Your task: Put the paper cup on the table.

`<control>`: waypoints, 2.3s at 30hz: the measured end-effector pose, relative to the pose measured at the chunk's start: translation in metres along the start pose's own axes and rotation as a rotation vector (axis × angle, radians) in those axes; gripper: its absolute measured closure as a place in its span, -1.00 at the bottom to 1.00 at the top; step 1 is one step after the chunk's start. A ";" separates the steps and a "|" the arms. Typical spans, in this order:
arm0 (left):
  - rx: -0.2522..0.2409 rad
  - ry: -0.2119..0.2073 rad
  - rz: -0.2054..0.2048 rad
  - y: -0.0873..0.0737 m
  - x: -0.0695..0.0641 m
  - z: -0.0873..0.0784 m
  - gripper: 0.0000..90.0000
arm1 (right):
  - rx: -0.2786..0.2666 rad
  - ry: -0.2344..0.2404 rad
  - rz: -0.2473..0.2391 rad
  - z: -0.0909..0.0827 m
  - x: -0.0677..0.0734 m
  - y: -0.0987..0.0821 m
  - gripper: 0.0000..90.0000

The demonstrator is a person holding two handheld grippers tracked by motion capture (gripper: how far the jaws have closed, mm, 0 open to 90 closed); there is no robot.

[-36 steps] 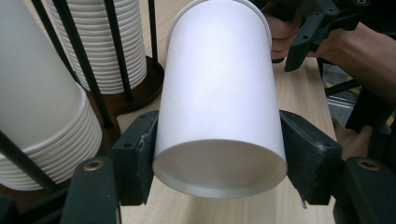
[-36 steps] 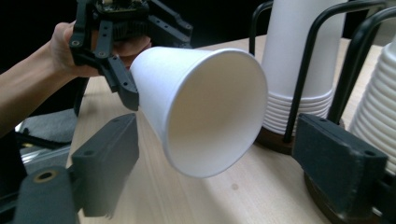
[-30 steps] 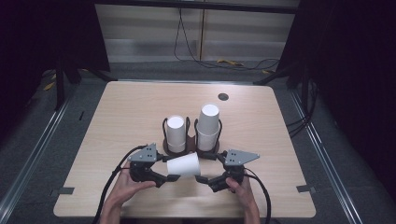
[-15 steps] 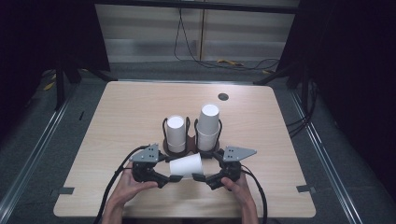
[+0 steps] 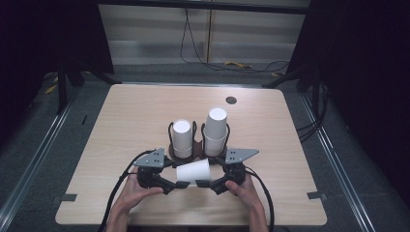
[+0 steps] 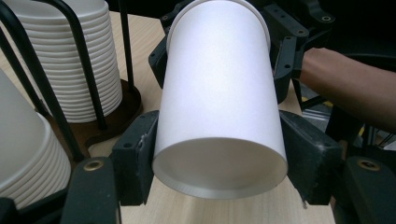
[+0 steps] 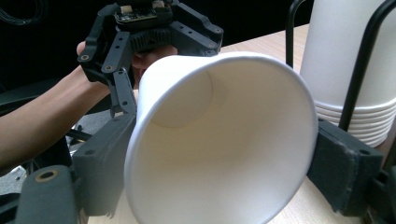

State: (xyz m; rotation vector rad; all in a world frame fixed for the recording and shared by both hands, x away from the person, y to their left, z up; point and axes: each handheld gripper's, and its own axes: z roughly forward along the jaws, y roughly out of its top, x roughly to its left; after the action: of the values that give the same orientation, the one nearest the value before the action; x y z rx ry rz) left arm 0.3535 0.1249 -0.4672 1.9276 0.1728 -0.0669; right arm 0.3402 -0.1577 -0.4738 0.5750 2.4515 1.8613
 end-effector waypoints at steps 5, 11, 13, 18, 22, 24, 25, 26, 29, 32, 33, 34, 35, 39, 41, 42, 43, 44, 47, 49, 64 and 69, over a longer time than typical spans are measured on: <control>-0.018 0.010 -0.012 0.000 0.001 0.002 -0.29 | 0.001 0.014 0.021 -0.004 -0.001 0.001 -0.58; -0.017 0.022 -0.010 0.000 0.003 0.001 -0.36 | 0.002 0.016 0.029 -0.004 -0.001 0.001 -0.51; -0.011 0.029 -0.002 0.000 0.003 0.001 -0.38 | 0.001 0.018 0.030 -0.005 -0.001 0.001 -0.50; -0.020 0.042 -0.010 -0.001 0.003 0.002 -0.51 | 0.001 -0.008 0.027 -0.006 -0.001 0.002 -0.50; -0.009 0.082 -0.025 0.000 0.002 0.002 -0.65 | 0.002 -0.036 0.033 -0.009 -0.001 0.002 -0.50; -0.017 0.093 -0.031 0.000 0.003 0.001 -0.66 | -0.003 -0.045 0.033 -0.011 -0.001 0.002 -0.50; -0.016 0.106 -0.033 0.000 0.002 0.000 -0.66 | -0.003 -0.050 0.036 -0.012 -0.001 0.002 -0.50; -0.007 0.117 -0.033 0.000 0.003 -0.001 -0.66 | -0.003 -0.058 0.039 -0.013 -0.001 0.002 -0.50; 0.002 0.142 -0.056 -0.002 0.003 -0.001 -0.66 | 0.000 -0.086 0.049 -0.018 -0.001 0.003 -0.50; 0.003 0.188 -0.059 -0.004 0.002 -0.004 -0.66 | 0.000 -0.104 0.054 -0.022 -0.001 0.003 -0.50; -0.012 0.193 -0.066 -0.006 0.002 -0.005 -0.66 | 0.001 -0.107 0.057 -0.023 -0.001 0.003 -0.50; -0.019 0.202 -0.069 -0.007 0.002 -0.006 -0.66 | 0.006 -0.116 0.057 -0.024 -0.001 0.003 -0.50; -0.038 0.226 -0.077 -0.009 0.001 -0.007 -0.66 | 0.007 -0.120 0.058 -0.024 -0.001 0.003 -0.50; -0.093 0.305 -0.086 -0.018 -0.001 -0.011 -0.66 | 0.014 -0.141 0.064 -0.027 0.000 0.003 -0.50; -0.097 0.344 -0.083 -0.022 -0.003 -0.012 -0.66 | 0.021 -0.153 0.066 -0.028 0.000 0.003 -0.50; -0.102 0.368 -0.081 -0.023 -0.003 -0.013 -0.66 | 0.025 -0.159 0.066 -0.029 0.000 0.003 -0.50; -0.106 0.392 -0.080 -0.025 -0.004 -0.014 -0.66 | 0.029 -0.161 0.068 -0.030 0.000 0.003 -0.50; -0.116 0.407 -0.085 -0.028 -0.004 -0.014 -0.66 | 0.030 -0.168 0.066 -0.030 0.000 0.003 -0.50; -0.115 0.467 -0.107 -0.036 -0.003 -0.016 -0.66 | 0.044 -0.185 0.071 -0.032 0.001 0.002 -0.50; -0.133 0.485 -0.134 -0.043 -0.002 -0.018 -0.66 | 0.054 -0.198 0.075 -0.034 0.001 0.002 -0.50; -0.256 0.685 -0.097 -0.058 -0.017 -0.024 -0.66 | 0.102 -0.270 0.099 -0.051 -0.001 0.000 -0.50; -0.246 0.715 -0.084 -0.058 -0.019 -0.023 -0.66 | 0.114 -0.305 0.111 -0.062 -0.001 -0.001 -0.50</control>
State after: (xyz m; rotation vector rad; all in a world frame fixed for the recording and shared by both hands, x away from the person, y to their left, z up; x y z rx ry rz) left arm 0.3255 0.1650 -0.5103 1.6247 0.7031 0.5689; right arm 0.3269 -0.2155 -0.4573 0.9413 2.3740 1.5356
